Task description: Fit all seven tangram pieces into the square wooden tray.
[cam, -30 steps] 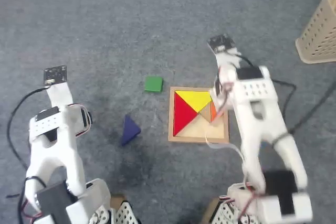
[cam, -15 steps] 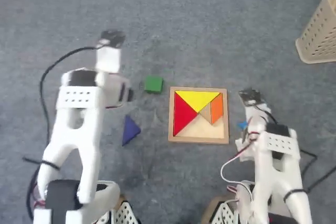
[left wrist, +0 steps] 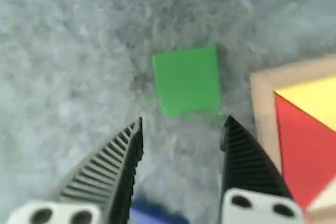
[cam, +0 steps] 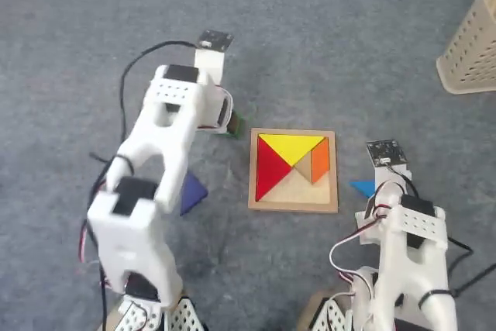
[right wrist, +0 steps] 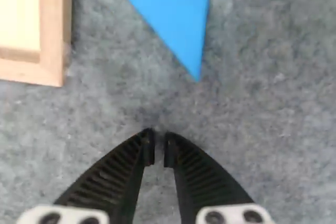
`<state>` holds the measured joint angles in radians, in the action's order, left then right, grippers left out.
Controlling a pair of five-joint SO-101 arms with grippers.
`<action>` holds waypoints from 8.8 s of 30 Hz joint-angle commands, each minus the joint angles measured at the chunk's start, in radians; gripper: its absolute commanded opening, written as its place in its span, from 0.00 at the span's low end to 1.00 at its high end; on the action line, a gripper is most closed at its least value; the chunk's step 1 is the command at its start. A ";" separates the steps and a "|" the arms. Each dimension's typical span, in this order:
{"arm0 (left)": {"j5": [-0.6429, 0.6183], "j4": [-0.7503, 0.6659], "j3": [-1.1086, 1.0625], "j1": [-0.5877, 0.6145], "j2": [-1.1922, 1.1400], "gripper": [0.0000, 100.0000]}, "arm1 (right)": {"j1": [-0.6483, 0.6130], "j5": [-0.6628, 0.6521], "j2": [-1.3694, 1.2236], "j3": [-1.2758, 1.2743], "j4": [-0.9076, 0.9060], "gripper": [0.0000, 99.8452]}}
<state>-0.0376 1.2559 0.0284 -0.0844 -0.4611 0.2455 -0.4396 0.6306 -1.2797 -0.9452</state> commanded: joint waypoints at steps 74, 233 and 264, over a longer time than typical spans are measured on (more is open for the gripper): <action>0.195 0.253 0.608 -0.028 -0.446 0.17 | 0.024 -0.031 0.021 -0.009 0.030 0.06; 0.124 0.130 -0.369 -0.175 0.710 0.29 | 0.024 -0.035 0.021 -0.012 0.036 0.06; 0.227 -0.187 -0.817 0.058 0.446 0.29 | 0.024 -0.035 0.021 -0.012 0.036 0.06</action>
<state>0.2064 1.0779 -0.7910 -0.0276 0.0008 0.2516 -0.4580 0.6306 -1.2797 -0.9436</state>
